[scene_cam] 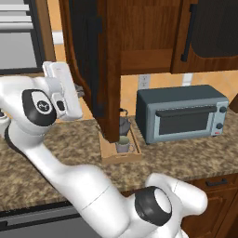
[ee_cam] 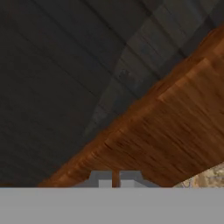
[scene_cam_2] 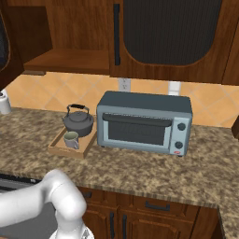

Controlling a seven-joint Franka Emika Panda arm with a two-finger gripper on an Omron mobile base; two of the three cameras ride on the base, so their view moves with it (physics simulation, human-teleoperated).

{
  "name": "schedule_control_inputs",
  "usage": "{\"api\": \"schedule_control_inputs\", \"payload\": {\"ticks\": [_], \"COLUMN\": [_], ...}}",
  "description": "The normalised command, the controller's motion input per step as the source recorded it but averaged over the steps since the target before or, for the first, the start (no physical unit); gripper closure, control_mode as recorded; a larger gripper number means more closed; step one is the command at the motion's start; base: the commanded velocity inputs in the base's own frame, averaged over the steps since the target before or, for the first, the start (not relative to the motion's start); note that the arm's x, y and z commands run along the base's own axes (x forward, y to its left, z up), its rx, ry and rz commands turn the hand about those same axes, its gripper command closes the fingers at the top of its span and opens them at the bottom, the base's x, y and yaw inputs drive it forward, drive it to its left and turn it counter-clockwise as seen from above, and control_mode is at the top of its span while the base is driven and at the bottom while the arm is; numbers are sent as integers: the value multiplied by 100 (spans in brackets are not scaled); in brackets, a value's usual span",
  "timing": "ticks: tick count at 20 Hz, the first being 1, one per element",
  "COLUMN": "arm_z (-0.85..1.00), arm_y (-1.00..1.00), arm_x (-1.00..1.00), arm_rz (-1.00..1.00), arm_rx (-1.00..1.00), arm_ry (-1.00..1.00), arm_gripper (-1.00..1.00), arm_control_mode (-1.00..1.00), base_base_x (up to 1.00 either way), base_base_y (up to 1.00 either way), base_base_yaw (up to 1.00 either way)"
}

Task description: Pick the kettle from the counter and place it on the tray. Then pick the mug from the cabinet and place it on the tray. Then close the cabinet doors.

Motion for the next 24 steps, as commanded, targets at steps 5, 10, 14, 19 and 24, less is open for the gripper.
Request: {"api": "schedule_control_inputs", "payload": {"ticks": [5, 10, 14, 19, 24], "arm_z": [5, 17, 29, 22, 8], "arm_y": [-100, -74, -49, -27, -27], "arm_x": [28, 56, 74, 87, 95], "arm_rz": [0, 2, 4, 5, 13], "arm_rx": [-3, 0, 0, 0, 0], "arm_ry": [0, -5, -4, -1, 0], "arm_gripper": [100, 100, 100, 100, 100], "arm_control_mode": [-100, -100, -100, -100, -100], "base_base_x": [0, 0, 0, 0, 0], "base_base_y": [0, 0, 0, 0, 0], "base_base_yaw": [0, 0, 0, 0, 0]}}
